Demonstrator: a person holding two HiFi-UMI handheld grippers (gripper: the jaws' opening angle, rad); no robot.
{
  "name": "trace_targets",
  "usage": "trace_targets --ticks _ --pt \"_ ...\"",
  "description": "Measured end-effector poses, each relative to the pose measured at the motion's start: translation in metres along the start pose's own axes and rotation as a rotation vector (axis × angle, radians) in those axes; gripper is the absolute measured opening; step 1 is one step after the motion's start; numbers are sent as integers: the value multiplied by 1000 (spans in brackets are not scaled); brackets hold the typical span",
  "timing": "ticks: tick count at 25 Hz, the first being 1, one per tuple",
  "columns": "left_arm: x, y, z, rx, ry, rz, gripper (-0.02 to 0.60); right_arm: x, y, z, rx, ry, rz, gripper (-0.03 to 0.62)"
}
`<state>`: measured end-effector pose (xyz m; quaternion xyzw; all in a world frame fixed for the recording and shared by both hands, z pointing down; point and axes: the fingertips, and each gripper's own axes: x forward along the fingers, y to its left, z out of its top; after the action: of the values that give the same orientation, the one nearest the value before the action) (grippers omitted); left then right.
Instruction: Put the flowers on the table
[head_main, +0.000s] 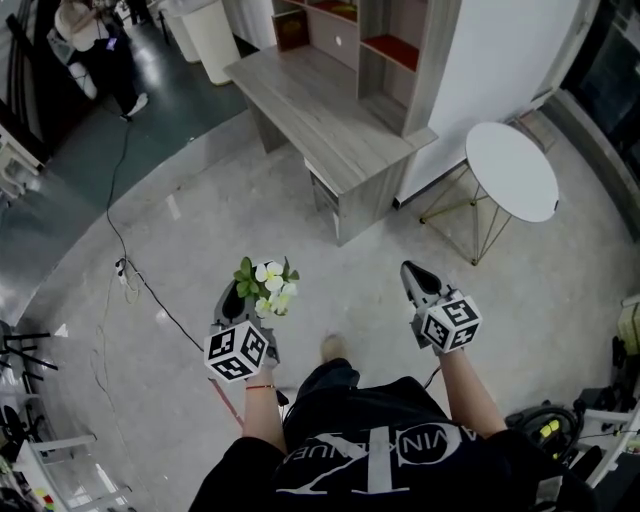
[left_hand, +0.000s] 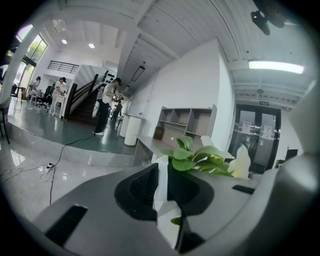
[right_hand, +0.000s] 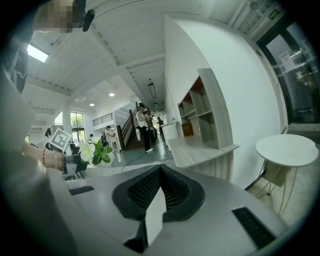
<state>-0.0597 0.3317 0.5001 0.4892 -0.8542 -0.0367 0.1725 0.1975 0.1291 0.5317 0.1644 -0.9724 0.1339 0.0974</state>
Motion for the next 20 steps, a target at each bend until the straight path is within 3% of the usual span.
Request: trace_targets --ticks 14,20 --pt "82 60 33 -29 -9 4 57 100 -7 21 -11 12 5 9" --pt "103 61 29 -42 8 -15 56 111 -15 19 -18 35 -3 9"
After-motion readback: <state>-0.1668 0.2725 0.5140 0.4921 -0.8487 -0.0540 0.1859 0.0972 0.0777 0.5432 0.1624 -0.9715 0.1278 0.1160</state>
